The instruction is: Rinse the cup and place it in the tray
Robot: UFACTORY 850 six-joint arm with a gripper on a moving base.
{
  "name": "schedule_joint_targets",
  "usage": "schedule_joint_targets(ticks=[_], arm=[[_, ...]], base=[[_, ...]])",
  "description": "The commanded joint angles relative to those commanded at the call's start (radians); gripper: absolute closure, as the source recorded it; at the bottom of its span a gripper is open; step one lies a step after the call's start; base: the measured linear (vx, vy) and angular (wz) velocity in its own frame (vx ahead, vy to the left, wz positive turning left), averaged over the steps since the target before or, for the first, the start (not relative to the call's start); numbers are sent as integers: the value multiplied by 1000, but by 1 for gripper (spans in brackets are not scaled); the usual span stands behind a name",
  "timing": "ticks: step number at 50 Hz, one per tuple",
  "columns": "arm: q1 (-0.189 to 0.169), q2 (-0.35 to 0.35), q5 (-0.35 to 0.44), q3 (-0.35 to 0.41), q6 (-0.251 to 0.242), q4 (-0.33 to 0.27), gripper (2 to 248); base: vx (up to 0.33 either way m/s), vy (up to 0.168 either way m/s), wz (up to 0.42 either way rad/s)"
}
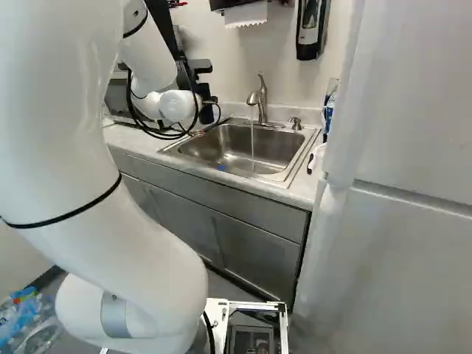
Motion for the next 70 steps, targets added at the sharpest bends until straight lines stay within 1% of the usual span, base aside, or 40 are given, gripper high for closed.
schedule_joint_targets(ticks=[52, 70], arm=[[-152, -74, 0, 36, 0, 0, 124], [-206, -89, 0, 62, 0, 0, 124]], base=[[0, 0, 0], [0, 0, 0]])
